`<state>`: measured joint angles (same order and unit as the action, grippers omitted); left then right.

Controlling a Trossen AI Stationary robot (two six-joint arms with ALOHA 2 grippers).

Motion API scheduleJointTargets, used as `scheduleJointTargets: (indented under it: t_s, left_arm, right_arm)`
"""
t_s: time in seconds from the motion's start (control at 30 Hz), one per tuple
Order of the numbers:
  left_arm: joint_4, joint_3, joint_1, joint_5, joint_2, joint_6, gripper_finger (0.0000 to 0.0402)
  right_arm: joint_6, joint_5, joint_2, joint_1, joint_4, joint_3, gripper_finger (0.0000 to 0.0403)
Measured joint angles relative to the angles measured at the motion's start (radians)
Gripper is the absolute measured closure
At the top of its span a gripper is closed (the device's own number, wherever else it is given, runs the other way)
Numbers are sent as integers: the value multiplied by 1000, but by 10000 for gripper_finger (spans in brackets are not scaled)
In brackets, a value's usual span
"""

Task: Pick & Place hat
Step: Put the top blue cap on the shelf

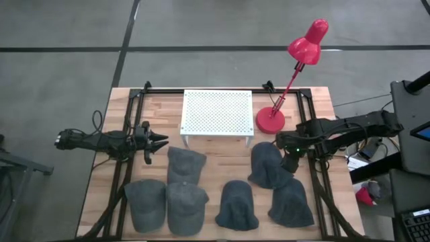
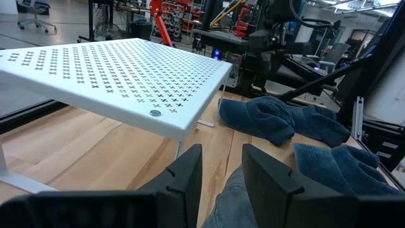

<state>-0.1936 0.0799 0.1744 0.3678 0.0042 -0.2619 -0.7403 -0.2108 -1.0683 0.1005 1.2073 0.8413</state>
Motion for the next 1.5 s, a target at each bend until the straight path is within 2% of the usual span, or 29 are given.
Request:
scheduleJointTargets:
  t_s: [0.43,0.73,1.07,1.5]
  left_arm:
    - [0,0,0,0,0,0,287]
    - [1,0,0,0,0,0,287]
    - [3,0,0,0,0,0,287]
    - [5,0,0,0,4,-2,287]
  right_arm:
    - [-117,-2,-2,0,-33,-3,197]
    - [-219,-2,-3,0,-235,-50,138]
    - [-327,2,-57,0,-272,-99,119]
    - [-362,3,-315,72,-386,-100,118]
